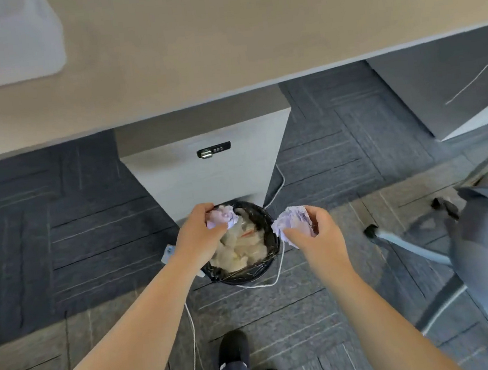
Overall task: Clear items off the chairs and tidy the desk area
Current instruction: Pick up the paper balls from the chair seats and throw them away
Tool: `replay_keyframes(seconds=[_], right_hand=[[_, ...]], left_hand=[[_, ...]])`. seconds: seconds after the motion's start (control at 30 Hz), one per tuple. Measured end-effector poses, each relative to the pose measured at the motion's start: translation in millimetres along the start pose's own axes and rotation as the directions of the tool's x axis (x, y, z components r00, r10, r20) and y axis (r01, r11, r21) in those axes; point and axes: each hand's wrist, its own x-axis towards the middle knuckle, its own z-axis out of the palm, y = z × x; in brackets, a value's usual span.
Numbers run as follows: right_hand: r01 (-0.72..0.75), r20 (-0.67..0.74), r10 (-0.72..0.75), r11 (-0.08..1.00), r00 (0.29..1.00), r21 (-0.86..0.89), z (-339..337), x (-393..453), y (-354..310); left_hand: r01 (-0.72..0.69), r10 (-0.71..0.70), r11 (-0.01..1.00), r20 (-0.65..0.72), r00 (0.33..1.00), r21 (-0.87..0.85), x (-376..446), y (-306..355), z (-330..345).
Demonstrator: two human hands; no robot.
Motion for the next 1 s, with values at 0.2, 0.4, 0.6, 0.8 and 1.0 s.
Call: replay_keyframes(seconds=[0.2, 0.4, 0.6, 0.8, 1.0], right_hand=[[-0.110, 0.032, 0.111, 0.994, 0.993, -0.029, 32, 56, 45], [-0.195, 0.007, 0.195, 0.981, 0.981, -0.024, 63, 93, 79], [-0.233, 0.017, 0.234, 0.971, 0.972, -0.049, 83, 117, 113], [-0.287, -0.019, 0.286, 0.953, 0.958, -0.098, 107, 129, 154], [-0.293, -0.064, 0.292, 0.956, 0.954, 0.000, 93, 126, 155]], left_hand=[[0.108, -0.109, 0.992, 0.025, 0.994, 0.070, 66, -35, 22], [0.110, -0.112, 0.990, 0.018, 0.994, 0.088, 92, -55, 30], [0.067, -0.072, 0.991, 0.038, 0.997, 0.116, 104, -68, 34], [0.089, -0.097, 0.988, 0.057, 0.994, 0.125, 112, -96, 48], [0.083, -0.094, 0.985, 0.067, 0.993, 0.154, 108, -96, 58]])
